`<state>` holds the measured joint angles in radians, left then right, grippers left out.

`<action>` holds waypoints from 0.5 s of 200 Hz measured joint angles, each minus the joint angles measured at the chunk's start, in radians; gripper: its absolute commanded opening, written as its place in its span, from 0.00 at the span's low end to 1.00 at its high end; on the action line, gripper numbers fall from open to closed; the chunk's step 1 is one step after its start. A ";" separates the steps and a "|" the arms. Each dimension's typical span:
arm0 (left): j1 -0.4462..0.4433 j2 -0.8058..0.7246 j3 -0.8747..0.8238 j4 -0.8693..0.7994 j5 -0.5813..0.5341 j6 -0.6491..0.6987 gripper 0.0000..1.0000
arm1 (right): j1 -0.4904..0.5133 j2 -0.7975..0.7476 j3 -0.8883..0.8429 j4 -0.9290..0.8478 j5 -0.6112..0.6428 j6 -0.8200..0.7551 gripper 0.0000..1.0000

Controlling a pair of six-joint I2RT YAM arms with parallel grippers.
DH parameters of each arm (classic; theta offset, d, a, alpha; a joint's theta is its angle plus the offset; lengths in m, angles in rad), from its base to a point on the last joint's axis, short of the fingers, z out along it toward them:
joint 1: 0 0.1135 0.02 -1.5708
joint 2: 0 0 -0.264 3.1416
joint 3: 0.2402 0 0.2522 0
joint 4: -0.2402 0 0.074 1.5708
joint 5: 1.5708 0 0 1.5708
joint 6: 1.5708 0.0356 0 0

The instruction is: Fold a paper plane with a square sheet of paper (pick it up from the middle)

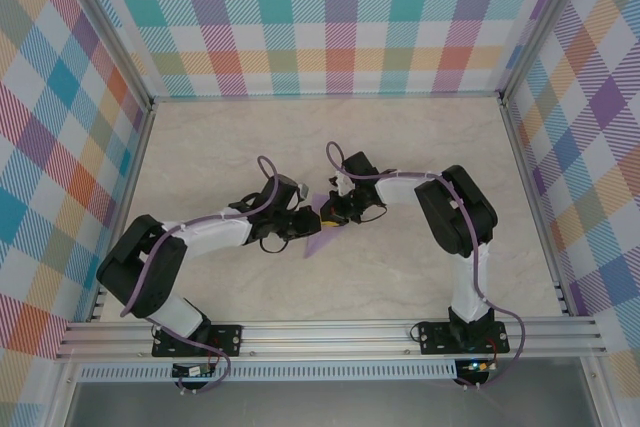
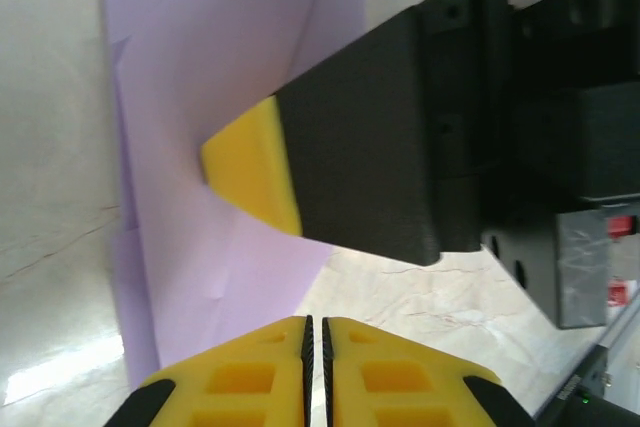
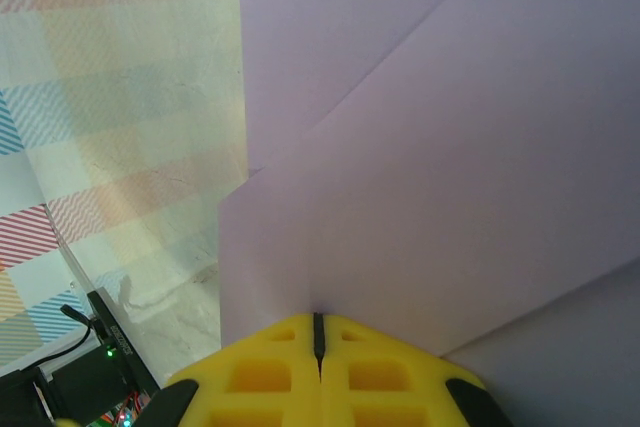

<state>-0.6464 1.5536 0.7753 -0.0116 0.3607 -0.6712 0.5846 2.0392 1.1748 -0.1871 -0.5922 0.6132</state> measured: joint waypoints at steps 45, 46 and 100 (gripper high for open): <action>0.000 0.028 -0.008 0.011 0.042 -0.041 0.12 | 0.000 0.006 0.012 -0.019 -0.004 0.000 0.00; 0.000 0.028 -0.008 0.011 0.042 -0.041 0.12 | 0.000 0.006 0.013 -0.019 -0.004 0.000 0.00; 0.000 0.055 -0.060 0.002 0.050 -0.073 0.12 | 0.000 0.009 0.021 -0.034 -0.003 -0.004 0.00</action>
<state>-0.6464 1.6089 0.7155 -0.0097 0.4110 -0.7444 0.5842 2.0480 1.1954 -0.2207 -0.5949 0.6094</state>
